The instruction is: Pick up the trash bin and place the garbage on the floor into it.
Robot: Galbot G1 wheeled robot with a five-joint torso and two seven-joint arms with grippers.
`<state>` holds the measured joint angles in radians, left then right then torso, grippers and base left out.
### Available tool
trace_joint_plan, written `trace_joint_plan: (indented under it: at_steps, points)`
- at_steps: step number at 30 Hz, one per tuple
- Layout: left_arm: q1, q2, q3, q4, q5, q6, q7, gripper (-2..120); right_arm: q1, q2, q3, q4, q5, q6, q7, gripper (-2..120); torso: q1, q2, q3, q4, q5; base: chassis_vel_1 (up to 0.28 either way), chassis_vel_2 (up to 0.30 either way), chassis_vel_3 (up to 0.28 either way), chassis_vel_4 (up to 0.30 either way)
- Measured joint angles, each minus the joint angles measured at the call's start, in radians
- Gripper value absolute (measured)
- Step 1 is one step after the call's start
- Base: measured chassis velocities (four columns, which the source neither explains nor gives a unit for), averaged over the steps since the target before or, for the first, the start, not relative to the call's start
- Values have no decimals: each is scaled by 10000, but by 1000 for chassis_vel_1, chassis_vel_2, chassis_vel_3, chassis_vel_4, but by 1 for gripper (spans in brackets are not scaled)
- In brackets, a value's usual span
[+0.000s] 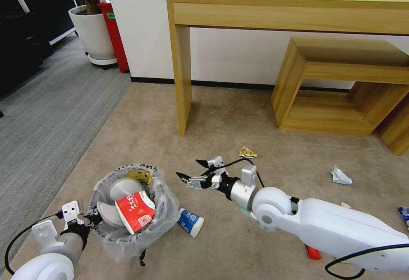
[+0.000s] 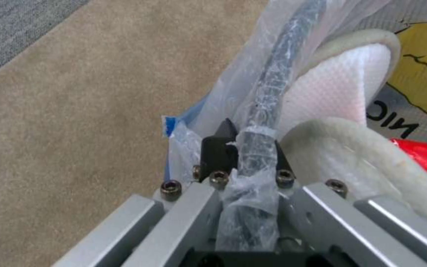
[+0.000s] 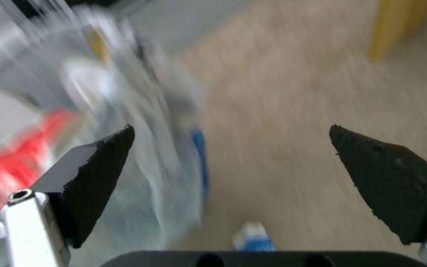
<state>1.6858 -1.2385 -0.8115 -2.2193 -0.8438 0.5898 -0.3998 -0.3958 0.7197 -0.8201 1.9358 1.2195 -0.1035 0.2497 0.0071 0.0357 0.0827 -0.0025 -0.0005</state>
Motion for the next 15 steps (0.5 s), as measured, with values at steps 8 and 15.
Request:
trace_joint_plan:
  at_steps: [8,15]
  points:
    - [-8,-103,5,34,65,-40,10,1,-133,415,-479,40,560,-1907,2184,100,0,0,0,1,-2,0,0,0,0]
    - [-2,-208,9,31,111,-53,22,1,-276,1139,-950,-560,717,-3031,3131,100,0,-1,0,0,-1,0,0,0,0]
